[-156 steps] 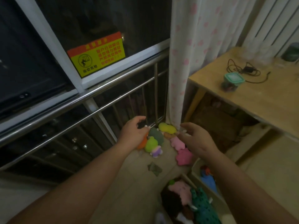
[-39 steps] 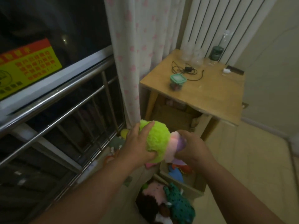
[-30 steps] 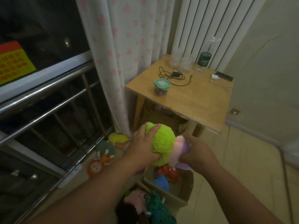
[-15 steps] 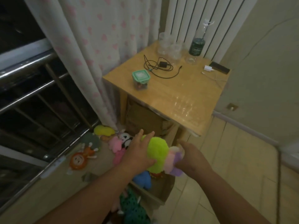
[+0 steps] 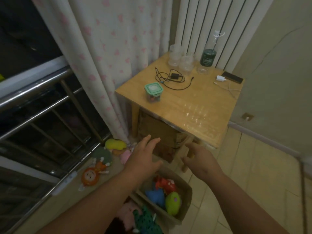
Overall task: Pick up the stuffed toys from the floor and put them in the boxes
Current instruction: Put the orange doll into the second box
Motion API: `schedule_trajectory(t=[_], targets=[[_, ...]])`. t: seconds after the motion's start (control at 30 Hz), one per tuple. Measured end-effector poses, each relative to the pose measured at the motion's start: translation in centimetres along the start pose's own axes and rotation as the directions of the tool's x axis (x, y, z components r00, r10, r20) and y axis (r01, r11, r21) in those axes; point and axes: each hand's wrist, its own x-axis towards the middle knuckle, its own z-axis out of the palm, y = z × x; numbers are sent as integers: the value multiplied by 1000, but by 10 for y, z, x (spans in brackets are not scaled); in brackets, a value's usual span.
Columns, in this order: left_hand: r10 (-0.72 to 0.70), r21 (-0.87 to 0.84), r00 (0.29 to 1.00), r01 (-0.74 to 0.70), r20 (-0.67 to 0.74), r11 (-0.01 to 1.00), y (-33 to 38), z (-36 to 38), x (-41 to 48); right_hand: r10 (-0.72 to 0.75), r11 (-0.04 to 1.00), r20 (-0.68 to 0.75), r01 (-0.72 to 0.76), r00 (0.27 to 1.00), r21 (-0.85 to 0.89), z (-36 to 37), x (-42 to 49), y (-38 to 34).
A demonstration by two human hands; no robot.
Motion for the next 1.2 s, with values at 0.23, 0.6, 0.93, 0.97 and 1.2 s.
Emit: schedule_trajectory(t=[0.23, 0.6, 0.93, 0.97, 1.2], targets=[[-27, -39, 995, 24, -91, 999, 1, -32, -25, -127, 991, -35, 129, 991, 43, -11, -14, -29], [-186, -45, 917, 182, -353, 982, -28, -86, -101, -396, 918, 17, 394, 918, 47, 12, -33, -94], [-235, -65, 882, 229, -409, 971, -118, -153, -156, -436, 899, 47, 434, 898, 51, 71, -62, -173], [-236, -70, 884, 228, -403, 971, -132, -159, -160, -428, 903, 47, 426, 903, 48, 81, -64, -184], [-230, -97, 911, 209, -342, 973, -240, -197, -194, -376, 925, 50, 371, 925, 83, 183, -82, -261]])
